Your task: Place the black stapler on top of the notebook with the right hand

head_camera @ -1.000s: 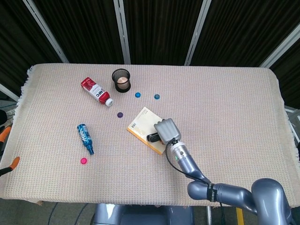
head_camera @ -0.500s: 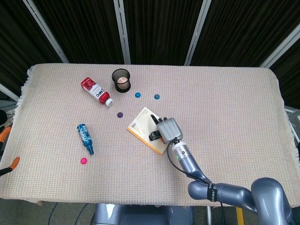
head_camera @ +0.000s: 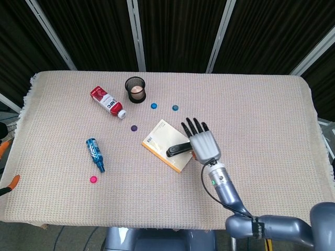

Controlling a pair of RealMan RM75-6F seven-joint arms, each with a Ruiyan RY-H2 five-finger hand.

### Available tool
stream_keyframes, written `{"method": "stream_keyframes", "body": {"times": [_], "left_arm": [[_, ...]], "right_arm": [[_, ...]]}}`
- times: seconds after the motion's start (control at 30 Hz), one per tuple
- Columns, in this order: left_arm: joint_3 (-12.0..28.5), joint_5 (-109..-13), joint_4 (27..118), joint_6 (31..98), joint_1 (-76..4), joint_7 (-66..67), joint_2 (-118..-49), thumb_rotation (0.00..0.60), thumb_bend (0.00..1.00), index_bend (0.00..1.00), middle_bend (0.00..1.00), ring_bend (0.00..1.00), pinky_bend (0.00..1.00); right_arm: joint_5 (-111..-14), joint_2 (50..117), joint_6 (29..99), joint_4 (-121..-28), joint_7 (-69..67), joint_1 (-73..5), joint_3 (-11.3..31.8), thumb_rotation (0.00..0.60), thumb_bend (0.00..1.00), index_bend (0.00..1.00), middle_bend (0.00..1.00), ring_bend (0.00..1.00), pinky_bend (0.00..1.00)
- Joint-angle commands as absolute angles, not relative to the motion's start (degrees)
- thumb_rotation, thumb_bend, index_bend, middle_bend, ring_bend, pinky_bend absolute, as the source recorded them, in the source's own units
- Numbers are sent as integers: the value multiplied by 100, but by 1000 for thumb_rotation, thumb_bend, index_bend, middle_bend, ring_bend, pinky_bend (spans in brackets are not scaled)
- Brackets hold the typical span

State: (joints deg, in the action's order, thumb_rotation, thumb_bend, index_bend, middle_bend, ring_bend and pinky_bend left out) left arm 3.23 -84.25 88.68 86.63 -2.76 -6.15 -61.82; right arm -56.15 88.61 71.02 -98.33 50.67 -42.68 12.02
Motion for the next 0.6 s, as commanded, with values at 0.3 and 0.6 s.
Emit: {"method": "stream_keyframes", "body": {"times": [0.3,0.6], "left_arm": [[315,-8464,9044,8733,-273,-216,-6247,600,309,63,0,0,162],[334,-8478,9118,8752,-297,-9,-6302,600,310,58,0,0,162]], "right_arm": [[-7586,6939,8994,-10516,3222,-2188,-234,600,169,0,0,0,0],[-7390,7459,9366,-8776,1831,-1248,-286,600,169,0,0,0,0]]}}
